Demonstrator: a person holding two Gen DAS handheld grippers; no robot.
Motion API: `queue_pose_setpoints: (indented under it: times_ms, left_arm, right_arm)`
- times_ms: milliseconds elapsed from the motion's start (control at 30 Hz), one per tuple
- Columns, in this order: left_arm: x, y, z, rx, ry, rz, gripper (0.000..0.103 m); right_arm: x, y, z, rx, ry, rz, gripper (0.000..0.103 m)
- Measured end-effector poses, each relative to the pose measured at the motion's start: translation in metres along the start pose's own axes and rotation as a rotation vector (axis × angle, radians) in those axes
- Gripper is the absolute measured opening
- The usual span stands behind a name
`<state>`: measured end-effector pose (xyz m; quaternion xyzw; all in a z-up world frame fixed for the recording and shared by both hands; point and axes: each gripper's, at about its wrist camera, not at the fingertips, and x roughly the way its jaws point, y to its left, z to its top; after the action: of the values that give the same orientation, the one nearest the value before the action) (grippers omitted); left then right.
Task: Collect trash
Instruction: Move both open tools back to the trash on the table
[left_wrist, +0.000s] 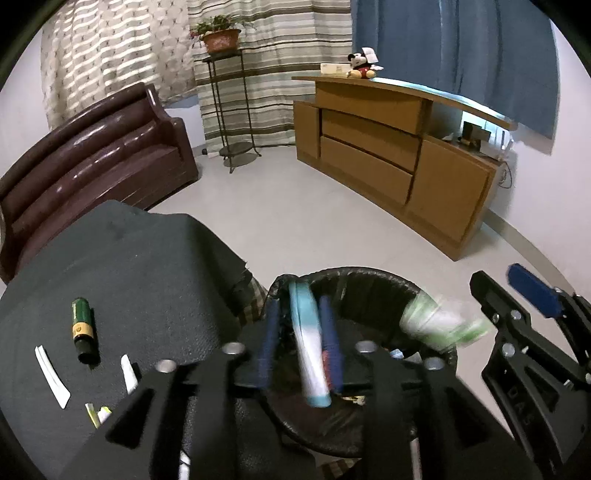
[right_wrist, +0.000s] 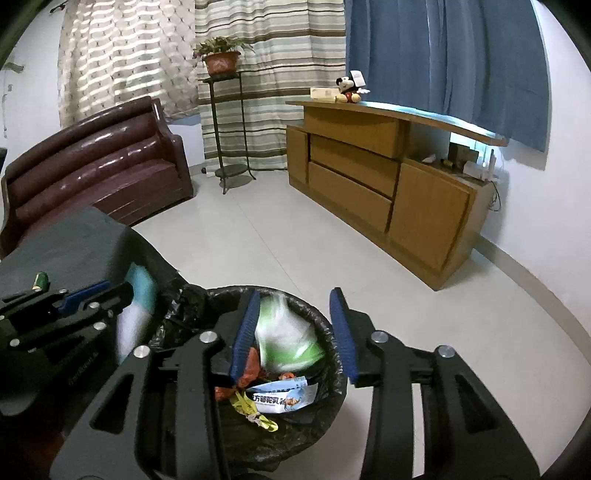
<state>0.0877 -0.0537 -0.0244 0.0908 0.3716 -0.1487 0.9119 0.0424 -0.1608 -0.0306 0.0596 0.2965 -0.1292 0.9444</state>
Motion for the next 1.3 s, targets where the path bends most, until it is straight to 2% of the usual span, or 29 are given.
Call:
queue_pose_setpoints:
  times_ms: [200, 267, 400, 567, 867, 1100, 1300]
  left_arm:
    - [-0.002, 0.003, 0.000, -0.020, 0.009, -0.006, 0.041]
    - [-0.005, 0.005, 0.000, -0.024, 0.007, -0.004, 0.043]
    - [-0.013, 0.013, 0.001, -0.040, 0.000, -0.002, 0.048]
    - [-0.025, 0.029, -0.008, -0.065, 0.003, 0.015, 0.048]
    - [-0.041, 0.064, -0.034, -0.114, 0.031, 0.095, 0.049]
    - [-0.048, 0.093, -0.055, -0.202, 0.075, 0.163, 0.051]
    - [-0.049, 0.109, -0.068, -0.248, 0.109, 0.180, 0.053]
  right_arm:
    - [-0.003, -0.001, 0.000, 0.004, -0.001, -0.006, 0.055]
    - [-0.006, 0.000, 0.000, 0.003, -0.005, -0.009, 0.062]
    - [-0.011, 0.002, -0.001, -0.009, -0.002, -0.002, 0.063]
    - [-0.021, 0.013, -0.005, -0.026, 0.007, 0.022, 0.064]
    - [-0.035, 0.035, -0.016, -0.057, 0.026, 0.078, 0.064]
    - [-0.045, 0.047, -0.023, -0.076, 0.026, 0.116, 0.064]
    - [-0.049, 0.052, -0.027, -0.087, 0.030, 0.140, 0.064]
